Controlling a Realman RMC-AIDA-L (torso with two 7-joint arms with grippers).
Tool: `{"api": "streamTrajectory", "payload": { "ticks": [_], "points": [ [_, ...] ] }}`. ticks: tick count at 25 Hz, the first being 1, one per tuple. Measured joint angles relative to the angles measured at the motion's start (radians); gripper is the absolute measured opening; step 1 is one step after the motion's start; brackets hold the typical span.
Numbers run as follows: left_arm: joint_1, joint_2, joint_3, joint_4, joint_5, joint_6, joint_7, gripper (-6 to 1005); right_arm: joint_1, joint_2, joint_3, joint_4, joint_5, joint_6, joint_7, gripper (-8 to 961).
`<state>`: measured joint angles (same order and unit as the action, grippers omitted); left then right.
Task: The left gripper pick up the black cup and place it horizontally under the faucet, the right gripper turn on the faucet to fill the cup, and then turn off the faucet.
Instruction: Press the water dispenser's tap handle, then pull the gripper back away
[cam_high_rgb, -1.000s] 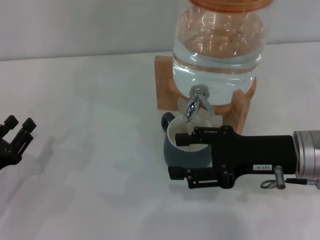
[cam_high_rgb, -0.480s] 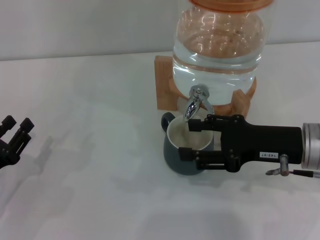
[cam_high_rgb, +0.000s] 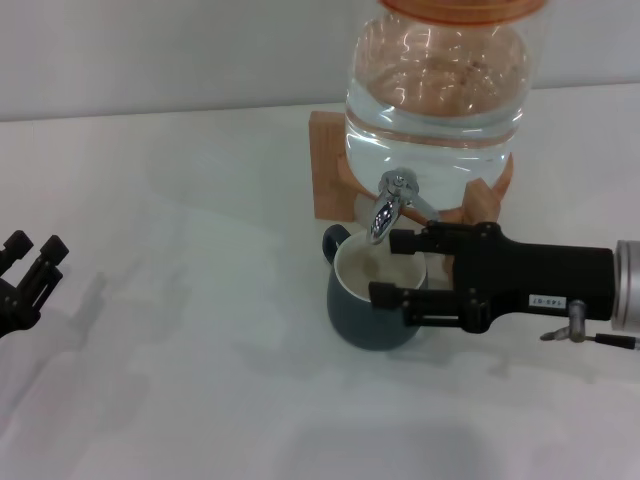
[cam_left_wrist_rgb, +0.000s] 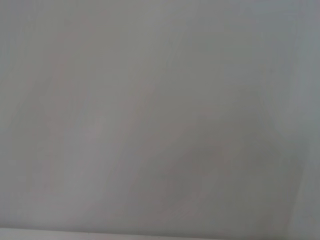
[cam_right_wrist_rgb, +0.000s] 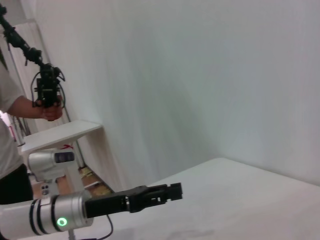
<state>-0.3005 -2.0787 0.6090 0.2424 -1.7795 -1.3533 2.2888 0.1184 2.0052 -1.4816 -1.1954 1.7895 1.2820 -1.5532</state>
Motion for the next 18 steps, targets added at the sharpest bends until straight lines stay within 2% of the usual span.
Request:
{"api": "streamTrajectory", "payload": {
  "ticks": [18],
  "points": [
    [0.005, 0.0, 0.0, 0.0, 0.0, -0.007, 0.0, 495, -0.003, 0.0, 0.024, 0.002, 0.003, -0.002, 0.011, 765]
  ]
}}
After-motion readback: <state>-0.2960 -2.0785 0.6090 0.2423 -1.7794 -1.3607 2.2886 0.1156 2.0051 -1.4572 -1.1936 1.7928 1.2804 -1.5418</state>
